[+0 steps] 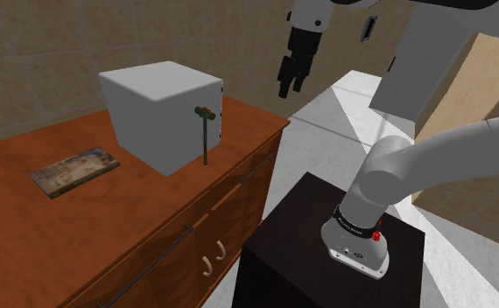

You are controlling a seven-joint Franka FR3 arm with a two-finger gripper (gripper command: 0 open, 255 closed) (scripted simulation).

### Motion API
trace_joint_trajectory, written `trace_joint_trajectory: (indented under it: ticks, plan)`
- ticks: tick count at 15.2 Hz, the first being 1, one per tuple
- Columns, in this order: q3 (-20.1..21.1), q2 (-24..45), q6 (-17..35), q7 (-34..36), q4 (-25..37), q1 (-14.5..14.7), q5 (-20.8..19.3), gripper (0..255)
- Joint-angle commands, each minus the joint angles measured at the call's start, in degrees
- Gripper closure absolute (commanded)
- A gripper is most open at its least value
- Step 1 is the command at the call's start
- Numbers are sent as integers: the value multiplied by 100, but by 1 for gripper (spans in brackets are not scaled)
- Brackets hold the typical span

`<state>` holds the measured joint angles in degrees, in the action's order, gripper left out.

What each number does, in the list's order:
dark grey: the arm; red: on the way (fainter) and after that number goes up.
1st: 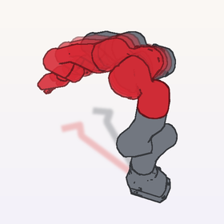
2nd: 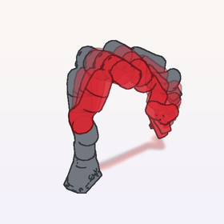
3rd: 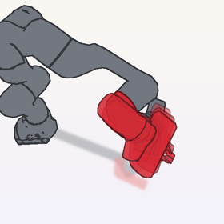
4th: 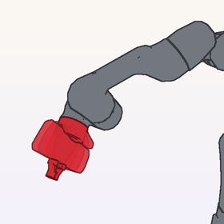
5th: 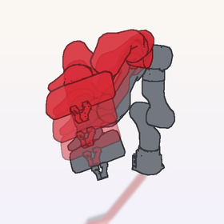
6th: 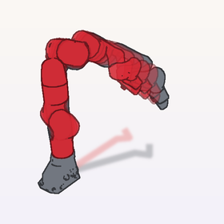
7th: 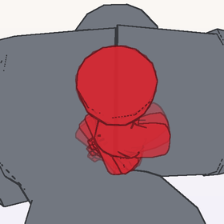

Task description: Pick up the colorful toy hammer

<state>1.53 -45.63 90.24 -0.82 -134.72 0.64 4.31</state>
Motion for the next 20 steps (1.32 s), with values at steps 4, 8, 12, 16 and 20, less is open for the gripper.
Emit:
trace_joint_trajectory:
  ticks: [4,8,12,16,20]
  plan:
    - [149,604,430,115,176,27,53,0]
    - [337,1445,931,275,519,50,79,0]
    - [512,2311,1334,452,982,63,45,0]
    - [666,3196,1631,649,1564,79,-54,0]
    - [793,4097,1815,862,2267,113,-214,0]
